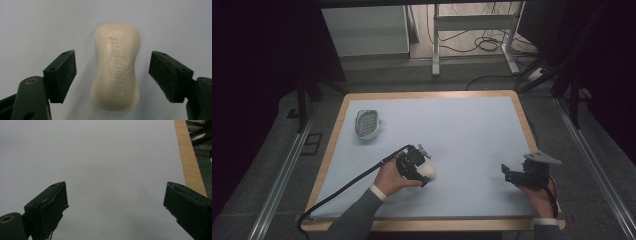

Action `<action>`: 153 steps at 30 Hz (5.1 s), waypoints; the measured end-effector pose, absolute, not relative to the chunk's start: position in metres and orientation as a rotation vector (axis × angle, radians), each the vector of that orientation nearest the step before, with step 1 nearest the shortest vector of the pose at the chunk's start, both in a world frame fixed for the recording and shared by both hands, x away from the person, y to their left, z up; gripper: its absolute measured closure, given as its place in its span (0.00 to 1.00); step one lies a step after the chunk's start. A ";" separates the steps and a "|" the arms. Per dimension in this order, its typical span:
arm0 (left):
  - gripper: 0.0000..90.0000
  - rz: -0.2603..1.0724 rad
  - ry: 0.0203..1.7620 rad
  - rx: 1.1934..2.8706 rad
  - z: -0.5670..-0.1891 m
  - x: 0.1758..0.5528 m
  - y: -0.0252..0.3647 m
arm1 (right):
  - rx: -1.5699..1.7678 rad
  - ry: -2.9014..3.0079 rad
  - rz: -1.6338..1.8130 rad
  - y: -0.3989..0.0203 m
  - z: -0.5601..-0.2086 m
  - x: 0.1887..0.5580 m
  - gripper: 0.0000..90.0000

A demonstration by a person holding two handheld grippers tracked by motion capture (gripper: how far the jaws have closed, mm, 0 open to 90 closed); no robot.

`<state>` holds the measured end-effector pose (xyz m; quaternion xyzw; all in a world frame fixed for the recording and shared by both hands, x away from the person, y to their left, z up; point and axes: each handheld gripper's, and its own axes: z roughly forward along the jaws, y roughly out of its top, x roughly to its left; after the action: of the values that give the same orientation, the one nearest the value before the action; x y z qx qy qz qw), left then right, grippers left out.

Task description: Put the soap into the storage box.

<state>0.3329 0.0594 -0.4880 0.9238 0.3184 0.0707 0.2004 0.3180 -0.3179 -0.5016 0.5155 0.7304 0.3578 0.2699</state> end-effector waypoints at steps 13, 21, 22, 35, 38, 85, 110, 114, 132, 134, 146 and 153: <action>0.38 0.187 0.879 2.645 -0.503 0.336 0.055 | 1.394 1.967 0.962 -0.319 -0.502 0.318 0.06; 0.54 0.171 0.847 2.649 -0.506 0.334 0.054 | 1.394 1.965 0.955 -0.320 -0.503 0.319 0.06; 0.54 0.171 0.847 2.649 -0.506 0.334 0.054 | 1.394 1.965 0.955 -0.320 -0.503 0.319 0.06; 0.55 0.163 0.856 2.623 -0.500 0.336 0.064 | 1.401 1.949 0.959 -0.323 -0.501 0.317 0.06; 0.55 0.170 0.880 2.585 -0.494 0.337 0.072 | 1.413 1.940 0.951 -0.323 -0.501 0.318 0.06; 0.55 0.287 1.035 2.425 -0.442 0.364 0.134 | 1.401 1.937 0.962 -0.323 -0.500 0.317 0.06; 0.55 0.341 1.138 2.385 -0.422 0.393 0.159 | 1.407 1.940 0.959 -0.323 -0.501 0.317 0.06; 0.55 0.343 1.142 2.383 -0.421 0.396 0.160 | 1.408 1.939 0.959 -0.323 -0.501 0.317 0.06; 0.55 0.360 1.200 2.373 -0.418 0.413 0.168 | 1.400 1.944 0.954 -0.322 -0.502 0.318 0.06; 0.55 0.361 1.214 2.368 -0.418 0.415 0.171 | 1.400 1.945 0.954 -0.322 -0.502 0.318 0.06; 0.55 0.382 1.263 2.350 -0.420 0.425 0.179 | 1.399 1.949 0.952 -0.322 -0.503 0.318 0.06; 0.55 0.361 1.306 2.345 -0.423 0.434 0.186 | 1.400 1.951 0.951 -0.322 -0.503 0.318 0.06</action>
<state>0.4341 0.1857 -0.4230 0.8456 0.4708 0.1302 0.2151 0.3179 -0.3221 -0.5031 0.5211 0.7260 0.3538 0.2760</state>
